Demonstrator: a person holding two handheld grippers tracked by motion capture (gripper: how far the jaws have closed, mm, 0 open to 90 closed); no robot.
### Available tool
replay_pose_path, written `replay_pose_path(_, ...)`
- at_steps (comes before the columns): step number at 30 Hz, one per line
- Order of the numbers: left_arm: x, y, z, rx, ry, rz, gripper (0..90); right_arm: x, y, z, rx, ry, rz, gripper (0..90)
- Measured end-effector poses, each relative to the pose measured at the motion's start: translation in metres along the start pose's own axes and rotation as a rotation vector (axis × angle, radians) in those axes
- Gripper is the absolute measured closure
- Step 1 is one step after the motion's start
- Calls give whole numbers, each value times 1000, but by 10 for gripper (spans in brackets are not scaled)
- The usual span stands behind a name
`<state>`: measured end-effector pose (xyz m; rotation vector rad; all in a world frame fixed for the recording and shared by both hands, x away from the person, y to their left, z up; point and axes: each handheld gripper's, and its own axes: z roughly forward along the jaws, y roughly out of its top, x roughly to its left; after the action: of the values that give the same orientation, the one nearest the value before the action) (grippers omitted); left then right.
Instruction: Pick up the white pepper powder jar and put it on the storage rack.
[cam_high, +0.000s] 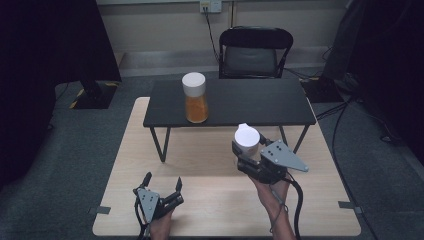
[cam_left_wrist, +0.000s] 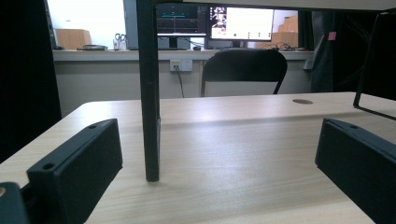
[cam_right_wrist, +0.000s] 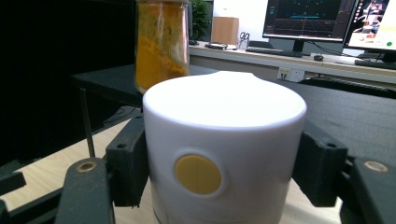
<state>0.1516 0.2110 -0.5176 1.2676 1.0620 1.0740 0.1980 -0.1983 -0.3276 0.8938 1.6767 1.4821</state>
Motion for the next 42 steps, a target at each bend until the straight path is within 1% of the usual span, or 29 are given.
replay_pose_path(4,0,0,0,0,0,0,0,-4,6,5,-4,12,7,306)
replay_pose_path(12,0,0,0,0,1,0,0,-8,18,13,-9,6,4,306)
replay_pose_path(19,0,0,0,0,2,0,0,-13,31,21,-12,-2,21,306)
replay_pose_path(22,0,0,0,0,2,0,0,-14,36,24,-14,-15,14,307)
replay_pose_path(24,0,0,0,0,3,0,0,-15,38,25,-23,-22,23,306)
replay_pose_path(35,-1,0,0,0,4,0,0,-20,52,36,-34,-60,28,306)
replay_pose_path(39,-1,0,0,0,4,0,0,-19,58,40,-40,-73,17,306)
replay_pose_path(42,-1,0,0,0,5,0,0,-19,61,46,-33,-85,21,307)
